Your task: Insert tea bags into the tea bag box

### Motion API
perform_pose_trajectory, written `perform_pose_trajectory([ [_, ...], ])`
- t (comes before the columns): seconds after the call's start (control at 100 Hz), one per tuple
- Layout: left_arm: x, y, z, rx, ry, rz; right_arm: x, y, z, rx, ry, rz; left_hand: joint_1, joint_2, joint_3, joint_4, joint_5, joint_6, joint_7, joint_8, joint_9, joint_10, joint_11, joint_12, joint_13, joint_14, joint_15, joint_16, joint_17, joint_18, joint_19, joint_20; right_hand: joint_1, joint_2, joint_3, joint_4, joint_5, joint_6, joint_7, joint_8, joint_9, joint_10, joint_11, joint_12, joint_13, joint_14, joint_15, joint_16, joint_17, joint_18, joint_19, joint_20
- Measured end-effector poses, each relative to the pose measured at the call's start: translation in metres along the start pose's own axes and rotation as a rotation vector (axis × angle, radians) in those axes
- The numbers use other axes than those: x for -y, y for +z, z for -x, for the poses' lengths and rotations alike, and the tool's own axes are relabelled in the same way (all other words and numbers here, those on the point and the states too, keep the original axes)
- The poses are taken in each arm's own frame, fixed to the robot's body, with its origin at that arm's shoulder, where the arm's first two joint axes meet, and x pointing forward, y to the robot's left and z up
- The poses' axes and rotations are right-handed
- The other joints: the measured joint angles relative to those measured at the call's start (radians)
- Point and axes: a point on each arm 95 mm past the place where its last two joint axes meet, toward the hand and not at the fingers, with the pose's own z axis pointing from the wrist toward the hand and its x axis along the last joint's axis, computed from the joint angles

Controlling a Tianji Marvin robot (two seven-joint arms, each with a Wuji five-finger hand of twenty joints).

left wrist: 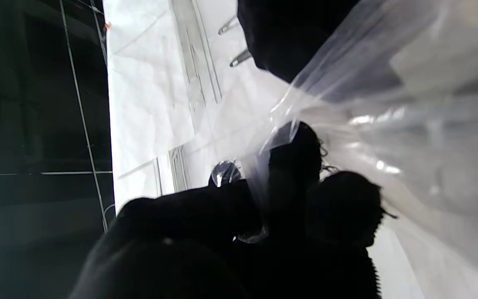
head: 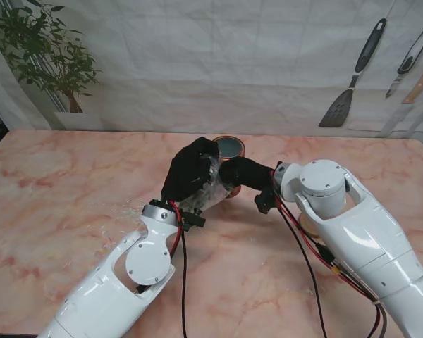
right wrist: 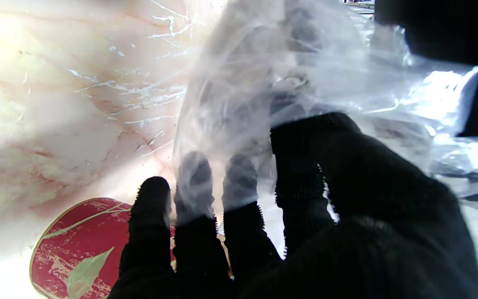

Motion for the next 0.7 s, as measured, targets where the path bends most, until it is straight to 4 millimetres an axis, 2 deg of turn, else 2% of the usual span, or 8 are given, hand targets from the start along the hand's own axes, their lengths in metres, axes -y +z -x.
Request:
perform_pose_trajectory([
  [0.12,-0.0042,-0.0058,-0.0006,-0.009,-0.064,0.047,0.0002,0.0026,0.0035,0.006,0.016,-0.001,0.000,0.000,0.000,0.000,0.000,0.000,0.000,0.000,0.000,0.000,0.000,0.000,0.000,0.002,-0.006,0.000,0.000,0.001,-0.001,-0.001,0.001,0.023,-0.024,0.000,0.000,0.000,0.012,0.000,0.000,0.000,0.001,0.010,0.000,0.000,0.000,0.000,0.000,0.000,0.000,0.000],
  [0.22,-0.0056,-0.0089,0.0002,-0.014,-0.048,0.054,0.0007,0.0040,0.0057,0.015,0.023,-0.005,0.000,0.000,0.000,0.000,0.000,0.000,-0.001,0.000,-0.002,0.000,0.000,0.000,-0.001,0.004,-0.008,-0.001,0.000,0.003,-0.012,-0.002,-0.022,0.038,-0.044,0.002,0.007,0.000,-0.049,0.002,-0.005,0.000,0.011,0.010,0.000,0.000,0.000,0.000,-0.001,0.000,0.000,0.000],
  [0.3,-0.0072,-0.0094,0.0016,-0.018,-0.017,0.051,0.0011,0.0044,0.0062,0.020,0.021,-0.018,0.001,0.000,0.000,0.000,0.000,0.000,-0.001,0.000,-0.005,0.000,0.000,0.000,-0.007,0.006,-0.008,-0.002,-0.001,0.005,-0.025,-0.010,-0.086,0.049,-0.040,0.006,0.023,0.013,-0.140,0.055,-0.011,0.000,0.011,0.010,-0.012,0.000,0.000,0.000,-0.001,-0.001,0.000,0.000],
  [0.34,-0.0075,-0.0091,0.0028,-0.016,-0.014,0.051,0.0014,0.0042,0.0060,0.022,0.016,-0.026,0.002,0.000,0.000,0.000,0.000,-0.001,-0.001,0.000,-0.006,0.000,0.000,0.000,-0.009,0.007,-0.009,-0.002,-0.002,0.008,-0.026,-0.011,-0.117,0.049,-0.030,0.025,0.032,0.017,-0.168,0.075,-0.011,0.000,0.011,0.010,-0.012,0.000,0.000,0.000,-0.001,-0.001,0.000,0.000],
  [0.39,-0.0075,-0.0084,0.0042,-0.014,-0.009,0.049,0.0021,0.0037,0.0060,0.028,0.003,-0.043,0.002,0.000,0.000,0.000,0.000,-0.001,-0.004,0.000,-0.006,0.000,0.000,0.000,-0.012,0.009,-0.011,-0.002,-0.003,0.009,-0.037,-0.013,-0.180,0.043,0.008,0.048,0.048,0.029,-0.244,0.185,-0.012,0.000,0.011,0.010,-0.012,0.000,0.000,0.000,-0.001,-0.001,0.000,0.000],
  [0.45,-0.0071,-0.0073,0.0055,-0.014,0.001,0.047,0.0029,0.0028,0.0058,0.035,-0.012,-0.066,0.003,0.000,-0.002,0.000,0.000,-0.001,-0.005,0.000,-0.007,0.000,0.000,0.000,-0.016,0.010,-0.006,-0.002,-0.003,0.012,-0.039,-0.014,-0.203,0.042,0.022,0.068,0.048,0.041,-0.280,0.233,-0.019,0.000,0.011,0.010,-0.012,0.000,0.000,0.000,-0.001,-0.001,0.000,0.000],
  [0.49,-0.0067,-0.0067,0.0058,-0.015,0.003,0.046,0.0025,0.0021,0.0056,0.036,-0.016,-0.072,0.012,0.001,-0.012,0.000,0.000,-0.002,-0.005,0.000,-0.009,0.000,-0.002,0.000,-0.019,0.012,-0.005,-0.002,-0.004,0.015,-0.050,-0.018,-0.223,0.031,0.041,0.087,0.048,0.051,-0.296,0.254,-0.023,0.000,0.011,0.011,-0.012,0.000,0.000,0.000,-0.001,-0.001,0.000,0.000],
  [0.7,-0.0052,-0.0045,0.0061,-0.037,0.029,0.046,0.0006,0.0025,0.0069,0.045,-0.025,-0.104,0.014,0.010,-0.023,0.000,0.000,-0.005,0.001,0.000,-0.011,0.000,-0.004,0.000,-0.028,0.013,-0.003,-0.001,-0.011,0.020,-0.075,-0.026,-0.286,-0.090,0.149,0.087,0.048,0.070,-0.312,0.312,-0.024,0.000,0.011,0.022,-0.021,0.000,0.000,0.000,-0.001,-0.001,0.000,0.000],
])
